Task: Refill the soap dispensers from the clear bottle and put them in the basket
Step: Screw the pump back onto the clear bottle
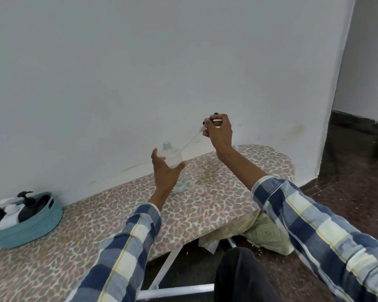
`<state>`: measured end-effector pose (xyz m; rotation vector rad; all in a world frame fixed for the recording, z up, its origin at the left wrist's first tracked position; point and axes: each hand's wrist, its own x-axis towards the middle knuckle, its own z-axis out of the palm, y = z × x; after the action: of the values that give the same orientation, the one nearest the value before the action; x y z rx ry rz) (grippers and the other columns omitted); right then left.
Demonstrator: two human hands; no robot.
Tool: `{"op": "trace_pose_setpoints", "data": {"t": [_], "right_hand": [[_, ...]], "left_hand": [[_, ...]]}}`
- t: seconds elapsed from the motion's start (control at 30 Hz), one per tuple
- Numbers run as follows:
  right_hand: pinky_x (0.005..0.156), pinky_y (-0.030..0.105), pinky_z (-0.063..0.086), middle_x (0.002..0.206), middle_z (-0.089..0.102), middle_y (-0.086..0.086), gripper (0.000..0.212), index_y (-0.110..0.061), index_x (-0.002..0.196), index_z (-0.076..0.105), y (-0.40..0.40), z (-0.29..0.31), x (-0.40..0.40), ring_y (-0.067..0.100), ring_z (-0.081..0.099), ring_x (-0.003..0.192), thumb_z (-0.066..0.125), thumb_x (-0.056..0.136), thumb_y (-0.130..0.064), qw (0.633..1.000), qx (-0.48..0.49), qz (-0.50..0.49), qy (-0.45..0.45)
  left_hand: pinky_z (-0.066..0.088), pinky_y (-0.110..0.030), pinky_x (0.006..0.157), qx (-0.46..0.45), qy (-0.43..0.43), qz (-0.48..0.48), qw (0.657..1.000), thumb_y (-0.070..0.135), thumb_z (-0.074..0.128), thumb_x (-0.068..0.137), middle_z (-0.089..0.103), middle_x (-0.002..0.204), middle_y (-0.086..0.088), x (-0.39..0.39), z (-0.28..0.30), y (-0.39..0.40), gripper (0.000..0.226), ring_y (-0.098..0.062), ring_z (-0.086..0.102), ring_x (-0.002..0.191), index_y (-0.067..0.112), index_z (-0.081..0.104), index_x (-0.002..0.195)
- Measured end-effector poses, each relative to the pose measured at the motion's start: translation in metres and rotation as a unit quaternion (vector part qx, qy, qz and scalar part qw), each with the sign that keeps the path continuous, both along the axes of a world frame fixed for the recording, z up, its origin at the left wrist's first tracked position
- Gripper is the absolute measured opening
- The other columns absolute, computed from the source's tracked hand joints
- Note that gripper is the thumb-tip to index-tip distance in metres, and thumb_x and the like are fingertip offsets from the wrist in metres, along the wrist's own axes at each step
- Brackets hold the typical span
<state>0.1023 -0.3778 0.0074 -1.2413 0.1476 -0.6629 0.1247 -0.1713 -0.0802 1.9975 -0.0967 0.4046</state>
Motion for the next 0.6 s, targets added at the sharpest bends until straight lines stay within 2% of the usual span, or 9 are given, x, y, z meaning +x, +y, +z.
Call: {"op": "trace_pose_setpoints", "data": {"t": [0.07,0.13,0.33,0.47,0.6], "right_hand": [[0.069,0.024,0.061,0.109,0.071,0.016,0.020,-0.010,0.115,0.060,-0.007,-0.004,0.000,0.022,0.070,0.073,0.072,0.100,-0.017,1.000,0.019,-0.002,0.006],[0.070,0.025,0.062,0.109,0.069,0.016,0.020,-0.009,0.115,0.059,-0.012,-0.007,0.001,0.022,0.069,0.073,0.071,0.100,-0.016,0.999,0.038,-0.004,0.011],[0.074,0.026,0.063,0.121,0.067,0.020,0.019,-0.016,0.110,0.054,0.000,-0.011,0.005,0.015,0.067,0.065,0.071,0.100,-0.014,0.996,0.090,-0.005,0.023],[0.070,0.023,0.061,0.122,0.066,0.020,0.022,-0.014,0.113,0.052,0.030,-0.010,0.008,0.016,0.066,0.066,0.070,0.101,-0.013,0.994,0.104,0.014,0.019],[0.067,0.021,0.059,0.113,0.066,0.014,0.024,-0.012,0.115,0.048,0.066,-0.010,0.010,0.012,0.067,0.060,0.068,0.103,-0.013,0.994,0.107,0.022,0.017]], "left_hand": [[0.055,-0.045,0.104,0.034,-0.018,0.028,0.999,0.034,0.095,0.079,0.052,0.140,-0.003,-0.001,0.005,-0.004,0.100,-0.028,0.060,0.129,0.018,0.032,0.155],[0.056,-0.044,0.099,0.071,-0.030,0.035,0.996,0.038,0.092,0.080,0.056,0.138,-0.002,-0.005,0.008,-0.002,0.093,-0.028,0.064,0.124,0.019,0.036,0.152],[0.054,-0.054,0.098,0.199,-0.090,0.017,0.976,0.046,0.086,0.077,0.055,0.144,0.000,-0.027,0.021,0.034,0.090,-0.030,0.063,0.121,0.030,0.036,0.151],[0.048,-0.051,0.096,0.293,-0.104,0.036,0.950,0.046,0.085,0.076,0.055,0.136,-0.002,-0.039,0.034,0.073,0.093,-0.030,0.060,0.117,0.030,0.037,0.153],[0.045,-0.048,0.092,0.352,-0.094,0.063,0.929,0.049,0.084,0.075,0.053,0.126,-0.003,-0.050,0.043,0.119,0.089,-0.032,0.060,0.111,0.035,0.040,0.150]]}}
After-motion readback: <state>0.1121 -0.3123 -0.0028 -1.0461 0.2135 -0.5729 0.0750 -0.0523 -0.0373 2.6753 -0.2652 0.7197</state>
